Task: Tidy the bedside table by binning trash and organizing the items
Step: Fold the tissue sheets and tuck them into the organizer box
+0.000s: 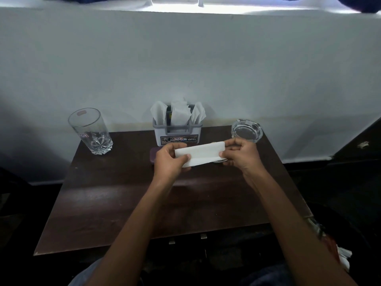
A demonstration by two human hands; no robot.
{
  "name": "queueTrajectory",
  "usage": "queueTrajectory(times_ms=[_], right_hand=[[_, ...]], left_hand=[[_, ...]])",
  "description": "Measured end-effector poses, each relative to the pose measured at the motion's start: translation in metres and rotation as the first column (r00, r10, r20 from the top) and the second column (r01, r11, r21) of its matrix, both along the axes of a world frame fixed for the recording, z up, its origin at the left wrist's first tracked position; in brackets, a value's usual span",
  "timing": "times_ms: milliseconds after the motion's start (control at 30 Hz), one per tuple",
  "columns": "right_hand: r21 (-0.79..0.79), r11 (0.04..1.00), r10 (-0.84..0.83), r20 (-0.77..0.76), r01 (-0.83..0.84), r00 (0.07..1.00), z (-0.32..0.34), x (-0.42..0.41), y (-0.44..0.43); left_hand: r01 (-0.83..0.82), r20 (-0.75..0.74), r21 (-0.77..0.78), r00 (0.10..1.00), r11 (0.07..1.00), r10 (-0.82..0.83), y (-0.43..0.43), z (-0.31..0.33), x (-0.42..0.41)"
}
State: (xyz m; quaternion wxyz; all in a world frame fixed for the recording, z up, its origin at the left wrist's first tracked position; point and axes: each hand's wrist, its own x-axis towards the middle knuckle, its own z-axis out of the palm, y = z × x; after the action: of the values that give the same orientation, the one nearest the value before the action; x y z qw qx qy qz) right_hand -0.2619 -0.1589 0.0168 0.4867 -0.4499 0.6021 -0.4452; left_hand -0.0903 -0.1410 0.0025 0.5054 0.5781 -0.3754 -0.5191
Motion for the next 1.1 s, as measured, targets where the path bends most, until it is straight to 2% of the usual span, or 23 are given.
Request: queueTrajectory(times_ms=[300,400,500,600,667,733,900,1000,1100], right_hand=[[-0.065,0.994,-0.083,0.082,0.088,0.993,-0.004,0.022,0.001],[-0.148,0.982,-0.115,0.019,0.117,0.993,0.012,0.027,-0.012],[-0.282,0.951,-0.177,-0.168,0.125,0.970,0.035,0.034,-0.035],[-0.421,0.907,-0.206,-0.499,-0.028,0.842,0.057,0.044,-0.061],[-0.413,0.891,-0.171,-0.691,-0.189,0.702,0.070,0.056,-0.071],[-0.358,0.878,-0.125,-0.811,-0.318,0.571,0.077,0.070,-0.077],[-0.272,0.808,-0.070,-0.926,-0.524,0.372,0.076,0.089,-0.081],[-0.263,0.791,-0.077,-0.939,-0.553,0.336,0.076,0.093,-0.083],[-0.271,0.789,-0.078,-0.935,-0.552,0.346,0.077,0.095,-0.086]], left_hand=[[-0.116,-0.059,0.058,0.991,0.992,0.120,0.000,0.002,0.022],[-0.213,-0.162,0.058,0.962,0.975,0.219,0.000,0.008,0.034],[-0.319,-0.241,0.076,0.913,0.945,0.328,0.000,0.011,0.048],[-0.383,-0.285,0.121,0.870,0.916,0.402,0.000,0.014,0.056],[-0.387,-0.329,0.156,0.848,0.909,0.417,0.001,0.016,0.057],[-0.375,-0.352,0.181,0.838,0.909,0.416,0.001,0.018,0.055],[-0.339,-0.342,0.197,0.856,0.920,0.388,0.001,0.018,0.050],[-0.330,-0.339,0.203,0.859,0.922,0.383,0.002,0.019,0.050],[-0.328,-0.332,0.210,0.862,0.921,0.383,0.002,0.019,0.051]])
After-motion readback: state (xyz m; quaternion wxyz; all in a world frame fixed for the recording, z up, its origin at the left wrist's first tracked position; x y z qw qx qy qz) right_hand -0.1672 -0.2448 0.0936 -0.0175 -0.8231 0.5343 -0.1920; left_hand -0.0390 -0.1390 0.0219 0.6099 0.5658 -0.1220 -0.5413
